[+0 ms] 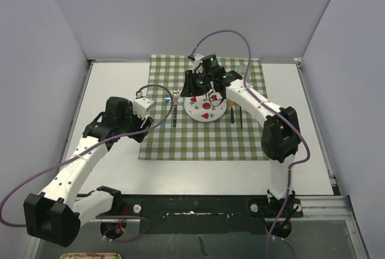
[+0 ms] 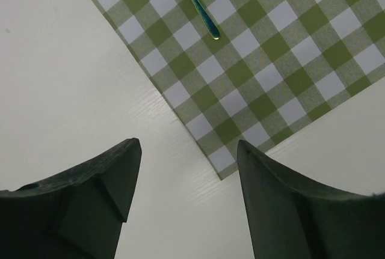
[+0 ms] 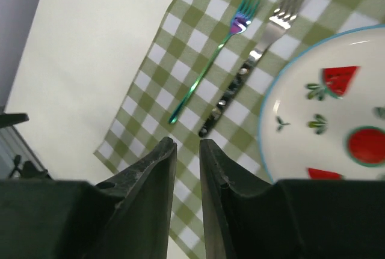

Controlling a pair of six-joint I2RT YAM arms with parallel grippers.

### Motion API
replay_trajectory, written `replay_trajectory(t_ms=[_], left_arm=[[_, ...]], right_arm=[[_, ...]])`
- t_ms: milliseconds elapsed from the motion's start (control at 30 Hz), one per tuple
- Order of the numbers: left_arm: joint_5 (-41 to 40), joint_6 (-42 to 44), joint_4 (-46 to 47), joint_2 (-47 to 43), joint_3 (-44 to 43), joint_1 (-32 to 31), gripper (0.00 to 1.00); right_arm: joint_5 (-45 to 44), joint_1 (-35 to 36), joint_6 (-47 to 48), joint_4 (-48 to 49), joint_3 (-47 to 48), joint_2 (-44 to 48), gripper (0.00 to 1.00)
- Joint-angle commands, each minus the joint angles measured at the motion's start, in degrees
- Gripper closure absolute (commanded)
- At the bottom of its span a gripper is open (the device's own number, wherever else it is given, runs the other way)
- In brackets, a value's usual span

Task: Set the dinner table for one person
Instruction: Adjust the utensils at the center of the board.

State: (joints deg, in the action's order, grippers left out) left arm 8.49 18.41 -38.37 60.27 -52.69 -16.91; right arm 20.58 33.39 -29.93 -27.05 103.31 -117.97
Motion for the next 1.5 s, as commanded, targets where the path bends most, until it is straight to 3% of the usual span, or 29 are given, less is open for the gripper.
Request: replay_trajectory(t_ms=[0,233,367,567,833,1033,1333,1467], left_arm=[[0.2,-8.6,15.0,2.1,5.0,-1.2,0.37],[0.9,-10.2,26.7,6.3,6.6,-1.6,0.36],[1.2,-10.6,32.5,9.4,5.4,-1.8,0.37],[1.8,-15.8,36.8,17.6,-0.3,-2.1,0.37],[-3.2,-17.8,42.4,26.6,-1.2,-5.0,0.49],[-8.2,-16.9,46.9,30.0,0.0,-7.3,0.49],[-12.3,-17.2,44.5,36.7,-4.8,-7.3,0.49],[-12.3,-18.5,45.0,37.4,-5.5,-7.6,0.54]], right_arm=[[-2.1,-5.4,22.1,-0.4,-5.6,11.6,0.76],[-7.8,-15.8,31.7,5.9,-20.8,31.0,0.73],[-5.1,-24.2,31.4,5.2,-23.1,37.2,0.73],[-3.6,-28.7,35.5,7.7,-30.6,44.4,0.74],[-3.6,-33.3,37.7,5.0,-33.7,49.3,0.73],[-4.2,-36.3,37.2,4.1,-35.0,51.5,0.73],[-1.4,-38.5,34.2,4.8,-35.5,52.2,0.72],[-1.1,-39.0,33.5,4.3,-34.8,51.8,0.73]])
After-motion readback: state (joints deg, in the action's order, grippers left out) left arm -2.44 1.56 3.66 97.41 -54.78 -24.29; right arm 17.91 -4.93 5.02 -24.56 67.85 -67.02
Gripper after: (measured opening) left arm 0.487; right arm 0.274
